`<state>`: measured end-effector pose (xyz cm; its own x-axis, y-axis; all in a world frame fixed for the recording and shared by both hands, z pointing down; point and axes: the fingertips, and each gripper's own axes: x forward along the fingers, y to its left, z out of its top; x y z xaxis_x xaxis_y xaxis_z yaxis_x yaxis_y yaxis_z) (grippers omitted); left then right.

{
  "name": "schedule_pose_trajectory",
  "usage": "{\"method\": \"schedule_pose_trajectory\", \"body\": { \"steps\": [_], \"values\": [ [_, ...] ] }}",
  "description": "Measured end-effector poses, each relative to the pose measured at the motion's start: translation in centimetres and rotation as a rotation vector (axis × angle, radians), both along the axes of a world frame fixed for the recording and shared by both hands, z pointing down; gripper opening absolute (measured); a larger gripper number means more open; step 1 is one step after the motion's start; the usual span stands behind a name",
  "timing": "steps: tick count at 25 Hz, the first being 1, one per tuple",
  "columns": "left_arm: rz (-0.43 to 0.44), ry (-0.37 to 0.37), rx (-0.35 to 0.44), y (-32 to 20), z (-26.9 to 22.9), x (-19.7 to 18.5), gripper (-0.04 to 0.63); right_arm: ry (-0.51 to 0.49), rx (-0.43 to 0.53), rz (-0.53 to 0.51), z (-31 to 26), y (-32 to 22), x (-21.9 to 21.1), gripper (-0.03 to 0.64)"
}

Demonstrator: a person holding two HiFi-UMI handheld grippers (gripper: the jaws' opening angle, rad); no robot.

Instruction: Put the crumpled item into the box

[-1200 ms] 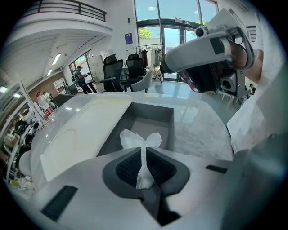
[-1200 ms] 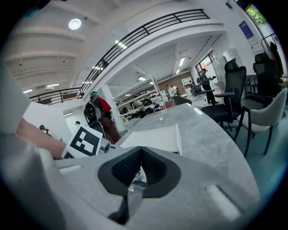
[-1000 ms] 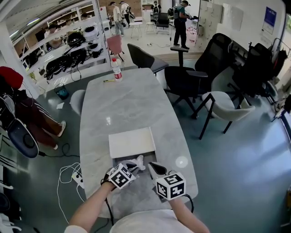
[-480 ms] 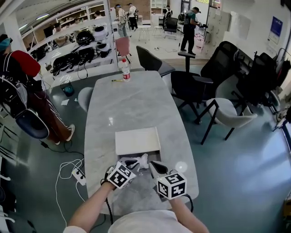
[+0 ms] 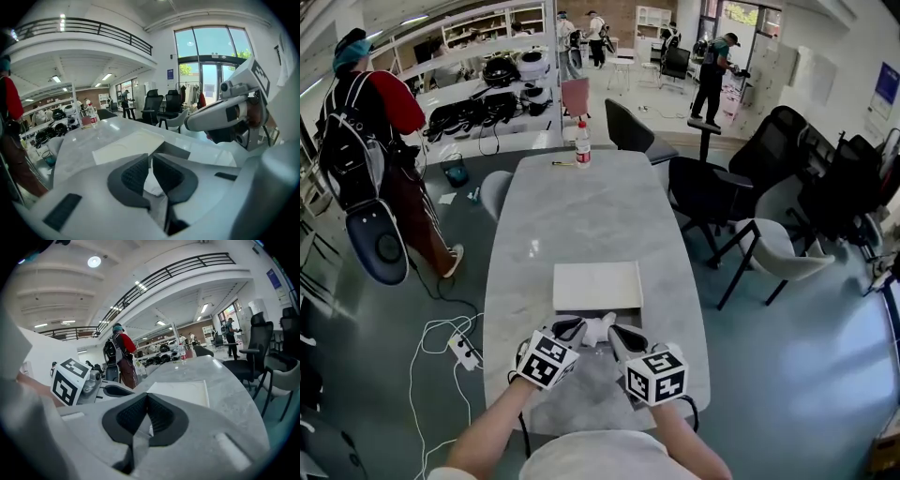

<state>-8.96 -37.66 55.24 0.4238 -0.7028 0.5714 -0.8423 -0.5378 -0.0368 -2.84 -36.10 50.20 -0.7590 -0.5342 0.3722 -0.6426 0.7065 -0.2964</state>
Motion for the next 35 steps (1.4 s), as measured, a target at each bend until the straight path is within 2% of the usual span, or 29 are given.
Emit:
{"method": "schedule_pose_trajectory", "body": {
  "steps": [4,11,16,23,35],
  "values": [
    [-0.067,0.05,0.043,0.6,-1.9,-0.8,0.021,-0.001,0.015,-0.02,-0.9,0.3,-0.6,0.005],
    [-0.193,0.184,0.102,1.8,-4.3,-2.0,0.021,-0.017,0.036,-0.03,-1.7,0.4,-1.4,0.005],
    [-0.266,0.242,0.14,2.2,-5.5,-3.3,0.02,-0.018,0.062,-0.041,-2.4,0.7,-1.9,0.005],
    [-0.286,0.241,0.148,2.3,-5.3,-3.6,0.018,-0.024,0.071,-0.038,-2.3,0.6,-1.8,0.005],
    [-0.264,0.231,0.137,2.5,-5.4,-2.9,0.018,-0.028,0.063,-0.039,-2.6,1.0,-1.7,0.005]
  ]
}}
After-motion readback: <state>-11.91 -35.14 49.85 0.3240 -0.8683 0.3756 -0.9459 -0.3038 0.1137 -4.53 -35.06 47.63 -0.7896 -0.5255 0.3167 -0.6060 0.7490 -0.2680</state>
